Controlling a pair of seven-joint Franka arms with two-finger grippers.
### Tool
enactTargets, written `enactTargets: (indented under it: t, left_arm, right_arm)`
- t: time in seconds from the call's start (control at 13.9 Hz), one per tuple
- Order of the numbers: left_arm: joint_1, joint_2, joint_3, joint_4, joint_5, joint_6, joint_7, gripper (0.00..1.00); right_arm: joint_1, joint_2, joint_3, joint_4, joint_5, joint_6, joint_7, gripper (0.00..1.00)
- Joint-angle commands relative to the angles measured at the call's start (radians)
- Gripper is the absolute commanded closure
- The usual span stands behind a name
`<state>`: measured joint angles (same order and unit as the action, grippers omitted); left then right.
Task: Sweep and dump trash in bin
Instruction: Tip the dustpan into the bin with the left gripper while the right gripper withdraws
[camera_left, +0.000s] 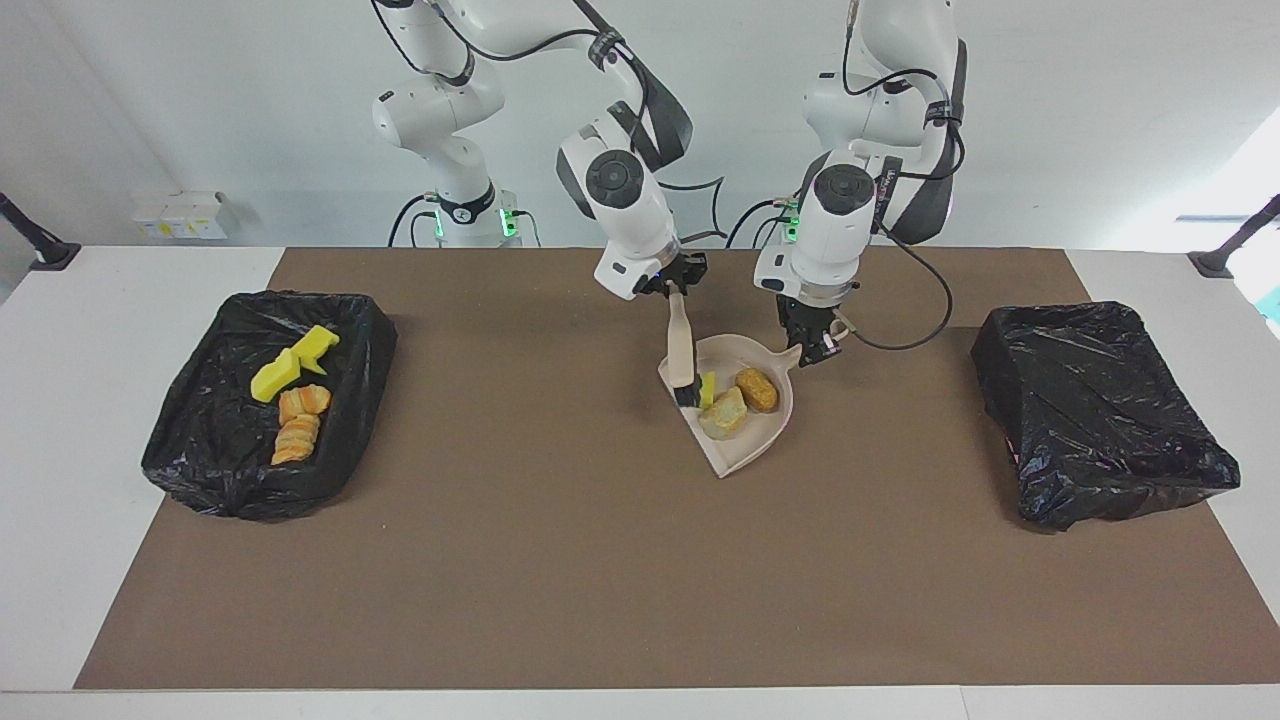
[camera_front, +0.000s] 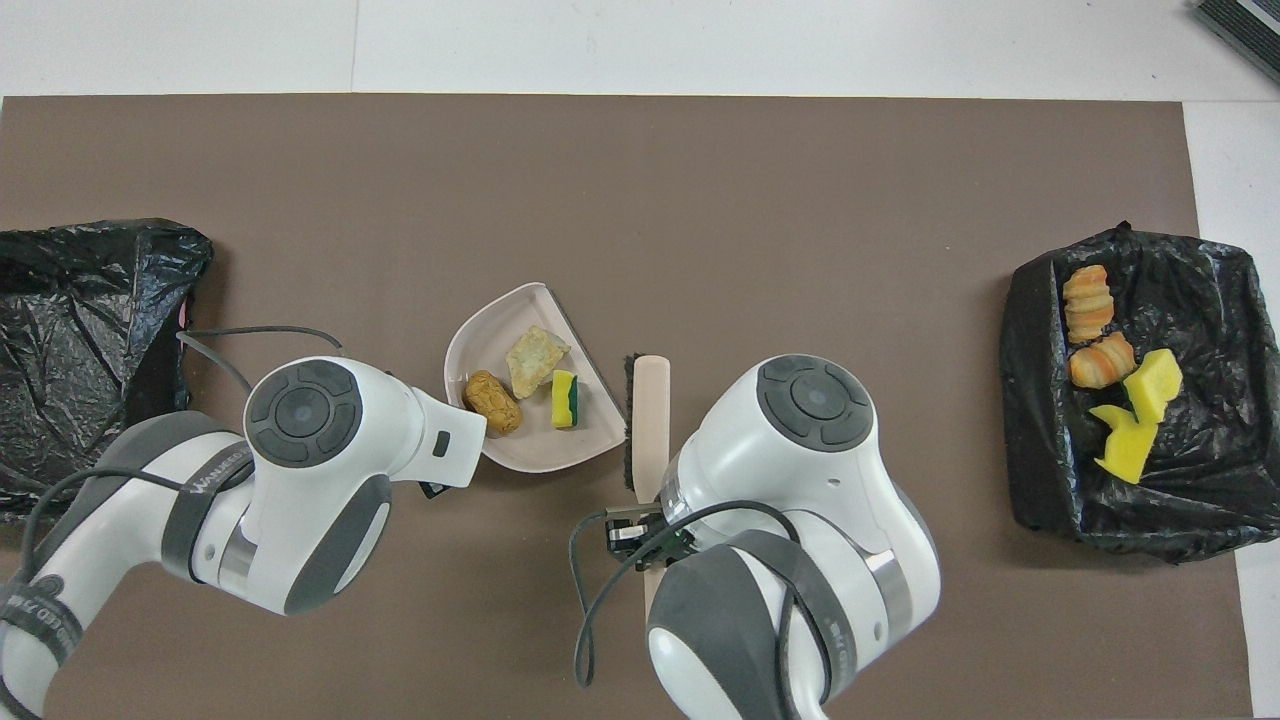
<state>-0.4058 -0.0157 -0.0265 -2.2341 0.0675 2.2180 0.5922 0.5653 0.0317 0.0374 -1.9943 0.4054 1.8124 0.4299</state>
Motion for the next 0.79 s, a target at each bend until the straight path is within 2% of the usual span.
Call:
enactTargets:
  t: [0.0, 0.14, 0.22, 0.43, 0.57, 0.72]
  left_arm:
    - [0.062, -0.039, -0.001, 0.027, 0.005, -0.009, -0.060, 1.00]
    - [0.120, -0.090, 0.000, 0.030, -0.003, -0.020, -0.097, 1.00]
    - [0.149, -0.111, 0.000, 0.034, -0.003, -0.044, -0.109, 1.00]
    - [0.235, -0.139, 0.005, 0.114, -0.008, -0.187, -0.106, 1.00]
    - [0.312, -0.139, 0.005, 0.163, -0.083, -0.222, -0.098, 1.00]
    - [0.378, -0.132, 0.010, 0.200, -0.083, -0.259, -0.095, 1.00]
  right_arm:
    - [0.011, -0.051, 0.016, -0.053, -0.049, -0.016, 0.090, 1.00]
    - [0.034, -0.087, 0.018, -0.119, -0.051, -0.016, 0.114, 1.00]
    - [0.069, -0.079, 0.018, -0.129, -0.063, -0.015, 0.162, 1.00]
    - [0.157, -0.004, 0.018, -0.126, -0.097, 0.005, 0.219, 1.00]
    - [0.221, 0.040, 0.019, -0.124, -0.099, 0.059, 0.257, 1.00]
    - [0.264, 0.065, 0.019, -0.126, -0.097, 0.093, 0.262, 1.00]
